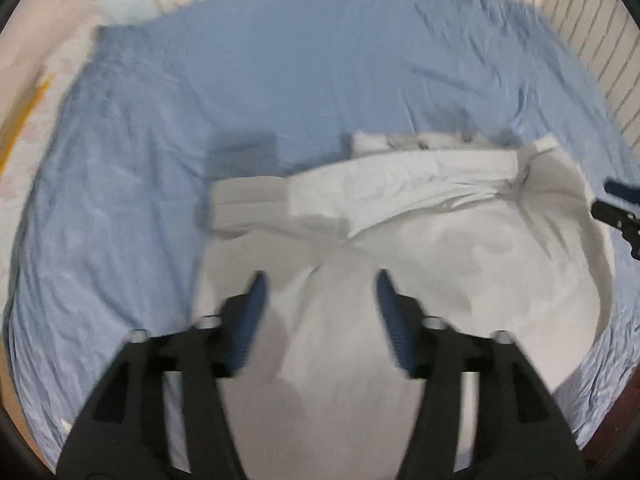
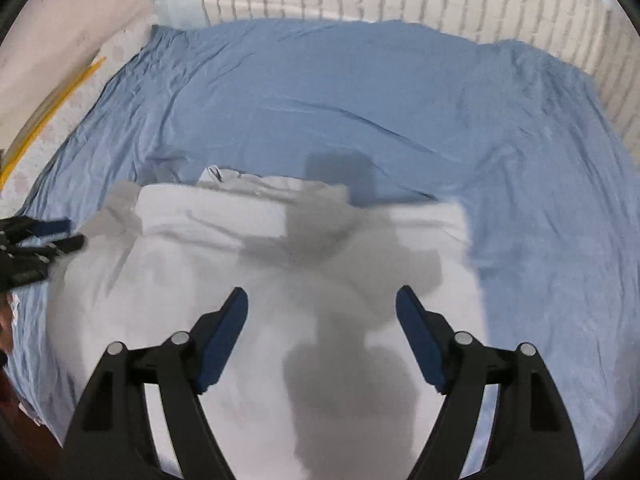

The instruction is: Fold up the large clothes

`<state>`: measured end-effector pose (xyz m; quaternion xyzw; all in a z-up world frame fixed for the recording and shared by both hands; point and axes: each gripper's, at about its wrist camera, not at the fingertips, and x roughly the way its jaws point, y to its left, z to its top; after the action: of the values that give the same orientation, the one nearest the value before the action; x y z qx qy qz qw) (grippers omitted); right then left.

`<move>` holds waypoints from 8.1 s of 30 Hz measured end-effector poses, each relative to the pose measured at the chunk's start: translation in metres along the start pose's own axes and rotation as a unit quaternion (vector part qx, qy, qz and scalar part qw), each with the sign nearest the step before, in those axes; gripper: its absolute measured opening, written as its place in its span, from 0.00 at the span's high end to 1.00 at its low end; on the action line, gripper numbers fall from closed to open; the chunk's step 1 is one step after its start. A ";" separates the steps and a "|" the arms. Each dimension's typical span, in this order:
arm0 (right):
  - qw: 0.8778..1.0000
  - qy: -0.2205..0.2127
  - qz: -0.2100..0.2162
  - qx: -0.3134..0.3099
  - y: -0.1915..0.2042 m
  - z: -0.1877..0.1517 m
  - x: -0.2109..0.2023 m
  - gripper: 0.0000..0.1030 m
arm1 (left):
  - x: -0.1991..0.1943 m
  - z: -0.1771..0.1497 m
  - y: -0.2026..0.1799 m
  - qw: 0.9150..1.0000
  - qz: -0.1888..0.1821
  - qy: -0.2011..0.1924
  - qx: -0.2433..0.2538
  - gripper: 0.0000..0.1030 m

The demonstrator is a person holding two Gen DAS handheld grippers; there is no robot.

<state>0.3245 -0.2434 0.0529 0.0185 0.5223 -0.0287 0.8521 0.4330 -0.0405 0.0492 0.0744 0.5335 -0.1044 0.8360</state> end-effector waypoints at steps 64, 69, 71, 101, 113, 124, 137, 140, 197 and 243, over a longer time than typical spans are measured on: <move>0.995 -0.053 0.017 0.084 -0.060 -0.136 0.003 0.73 | 0.009 -0.171 0.077 0.998 0.012 -0.056 -0.035 0.64; 0.995 -0.054 0.001 0.084 -0.060 -0.178 0.007 0.73 | 0.019 -0.202 0.105 0.997 0.016 -0.048 -0.062 0.64; 0.996 -0.045 -0.007 0.078 -0.057 -0.186 0.022 0.73 | 0.037 -0.212 0.106 0.997 0.008 -0.032 -0.065 0.64; 0.994 -0.060 -0.004 0.093 -0.097 -0.189 0.027 0.29 | 0.025 -0.252 0.115 0.992 0.060 -0.074 -0.078 0.04; 0.993 -0.044 0.037 0.104 -0.093 -0.160 0.076 0.10 | 0.037 -0.233 0.120 0.994 0.057 -0.060 -0.076 0.03; 0.996 -0.015 0.090 0.020 -0.053 -0.177 0.076 0.12 | 0.044 -0.229 0.119 0.993 0.048 -0.059 -0.087 0.03; 0.981 0.027 0.136 0.136 -0.074 -0.162 0.120 0.01 | 0.028 -0.255 0.134 0.995 0.047 -0.058 -0.072 0.03; 0.984 0.020 0.132 0.115 -0.062 -0.148 0.118 0.22 | 0.028 -0.256 0.138 0.994 0.043 -0.057 -0.081 0.03; 0.986 -0.153 0.059 -0.023 -0.066 -0.114 -0.025 0.87 | -0.001 -0.212 0.071 0.993 -0.099 -0.020 -0.067 0.74; 0.966 -0.200 -0.135 0.091 0.009 -0.272 -0.184 0.02 | -0.229 -0.366 0.069 0.979 -0.001 -0.185 -0.086 0.03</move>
<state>-0.0001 -0.2121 0.0933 0.0195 0.3338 -0.1943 0.9222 0.0359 0.1341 0.1043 -0.0185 0.3763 -0.0707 0.9236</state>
